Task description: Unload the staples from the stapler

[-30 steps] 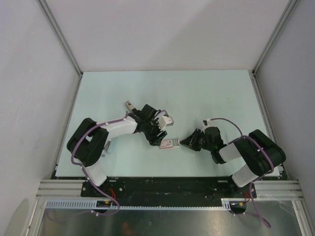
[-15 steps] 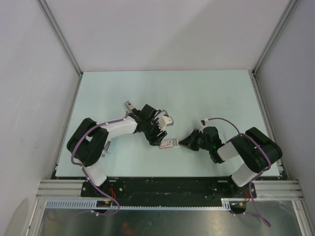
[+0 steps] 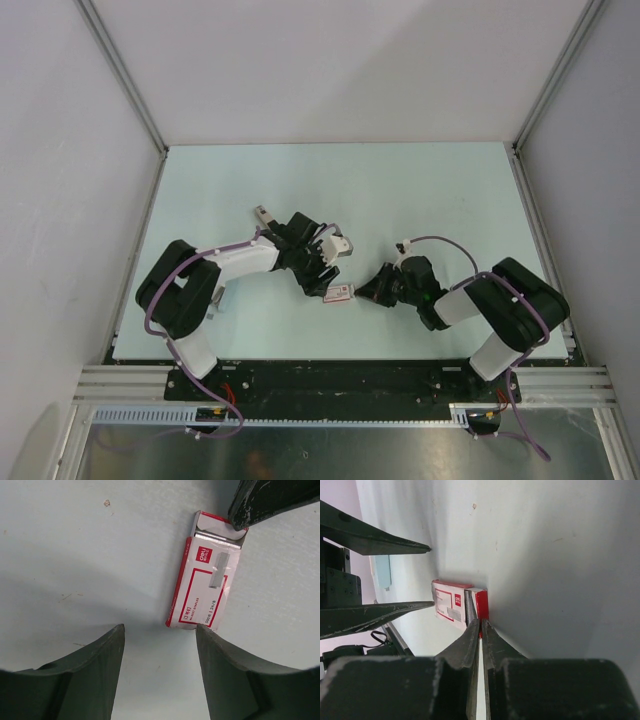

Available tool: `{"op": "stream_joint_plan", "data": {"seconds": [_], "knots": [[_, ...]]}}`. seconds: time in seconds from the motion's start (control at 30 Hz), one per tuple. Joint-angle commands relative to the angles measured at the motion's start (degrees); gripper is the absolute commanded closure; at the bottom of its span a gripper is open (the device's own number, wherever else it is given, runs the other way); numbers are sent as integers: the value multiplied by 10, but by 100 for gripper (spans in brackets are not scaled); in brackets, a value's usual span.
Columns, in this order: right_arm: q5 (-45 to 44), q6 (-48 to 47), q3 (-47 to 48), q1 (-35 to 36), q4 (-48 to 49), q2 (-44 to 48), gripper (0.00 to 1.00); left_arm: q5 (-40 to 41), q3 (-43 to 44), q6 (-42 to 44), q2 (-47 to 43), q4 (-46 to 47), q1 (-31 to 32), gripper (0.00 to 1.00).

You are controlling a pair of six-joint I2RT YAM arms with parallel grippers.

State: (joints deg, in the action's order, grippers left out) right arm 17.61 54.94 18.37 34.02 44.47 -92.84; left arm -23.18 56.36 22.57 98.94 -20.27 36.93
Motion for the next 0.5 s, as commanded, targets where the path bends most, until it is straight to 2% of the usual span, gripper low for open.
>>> {"op": "stream_joint_plan", "data": {"seconds": [0.0, 0.33, 0.47], "knots": [[-6, -13, 15, 17, -7, -16, 92, -3, -5, 4, -5, -10, -4, 36], [13, -6, 28, 35, 17, -43, 89, -4, -2, 4, -3, -10, -4, 36], [24, -5, 29, 34, 27, -44, 80, -4, -1, 3, -2, -10, -4, 36]]}}
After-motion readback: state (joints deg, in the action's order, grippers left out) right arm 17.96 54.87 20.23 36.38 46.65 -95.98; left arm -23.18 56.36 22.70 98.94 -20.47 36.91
